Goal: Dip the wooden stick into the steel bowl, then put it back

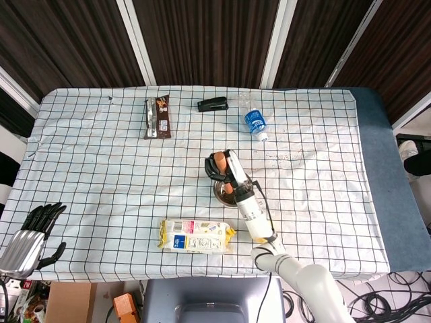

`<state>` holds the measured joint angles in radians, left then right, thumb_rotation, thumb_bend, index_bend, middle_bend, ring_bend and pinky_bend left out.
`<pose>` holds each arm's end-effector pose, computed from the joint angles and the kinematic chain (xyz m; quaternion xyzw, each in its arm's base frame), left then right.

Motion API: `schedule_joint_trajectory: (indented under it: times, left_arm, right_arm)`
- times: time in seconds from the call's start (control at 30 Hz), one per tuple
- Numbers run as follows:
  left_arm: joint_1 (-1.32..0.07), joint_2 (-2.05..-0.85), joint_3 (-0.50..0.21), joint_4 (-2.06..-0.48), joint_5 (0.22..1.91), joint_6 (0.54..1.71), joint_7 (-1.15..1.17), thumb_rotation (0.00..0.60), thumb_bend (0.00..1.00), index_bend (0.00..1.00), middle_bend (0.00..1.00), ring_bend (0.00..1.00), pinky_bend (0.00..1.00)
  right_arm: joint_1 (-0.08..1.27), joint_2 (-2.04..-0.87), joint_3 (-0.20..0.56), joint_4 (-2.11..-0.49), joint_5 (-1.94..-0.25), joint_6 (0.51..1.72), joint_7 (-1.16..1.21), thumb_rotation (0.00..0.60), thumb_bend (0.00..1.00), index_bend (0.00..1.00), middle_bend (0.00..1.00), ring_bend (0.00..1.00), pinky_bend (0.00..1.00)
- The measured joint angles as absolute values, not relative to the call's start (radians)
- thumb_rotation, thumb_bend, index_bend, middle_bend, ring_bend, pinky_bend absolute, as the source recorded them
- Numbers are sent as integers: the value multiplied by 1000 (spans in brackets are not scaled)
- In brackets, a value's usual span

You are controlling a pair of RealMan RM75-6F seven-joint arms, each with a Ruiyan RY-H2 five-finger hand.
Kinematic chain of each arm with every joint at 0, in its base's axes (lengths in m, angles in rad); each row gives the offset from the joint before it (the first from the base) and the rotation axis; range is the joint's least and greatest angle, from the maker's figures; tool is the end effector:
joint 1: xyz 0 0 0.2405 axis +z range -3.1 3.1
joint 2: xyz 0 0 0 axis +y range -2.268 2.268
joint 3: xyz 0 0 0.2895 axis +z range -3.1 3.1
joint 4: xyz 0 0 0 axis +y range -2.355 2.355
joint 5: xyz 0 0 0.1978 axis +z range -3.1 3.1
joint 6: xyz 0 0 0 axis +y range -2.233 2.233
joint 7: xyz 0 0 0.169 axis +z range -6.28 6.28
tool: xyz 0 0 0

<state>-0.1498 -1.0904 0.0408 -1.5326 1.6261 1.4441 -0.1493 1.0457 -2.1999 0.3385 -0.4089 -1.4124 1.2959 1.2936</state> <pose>-0.3327 0.2103 0.1735 -0.6567 -0.3938 -0.3922 0.5097 -0.0553 -0.4462 -0.0802 0.4021 -0.5383 0.7389 0.0509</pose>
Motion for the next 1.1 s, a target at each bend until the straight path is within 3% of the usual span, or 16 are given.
schedule_joint_trajectory:
  times: [0.17,0.33,0.53,0.8,1.1]
  left_arm:
    - [-140,-1088,44,-1536,1641,1473,-150,600,394,0,47,0,0]
    - [-131,-1090,47,-1538,1655,1491,-141,600,395,0,46,0,0]
    - [-132,-1100,54,-1543,1670,1489,-114,600,396,0,46,0,0]
    - [-138,-1109,50,-1544,1665,1477,-99,600,395,0,44,0,0]
    - [-143,-1110,54,-1544,1668,1466,-97,600,394,0,45,0,0]
  right_arm:
    - [1012,-2075,320,-579,-1452,1411,1156,600,677,1000,1000,1000,1000]
    - [941,-1888,270,-762,-1487,1432,904,600,677,1000,1000,1000,1000]
    - [788,-1657,143,-880,-1520,1410,647,600,677,1000,1000,1000,1000]
    - [691,-1683,16,-634,-1563,1331,587,600,677,1000,1000,1000,1000]
    - [637,-1834,-59,-348,-1614,1255,554,600,677,1000,1000,929,943]
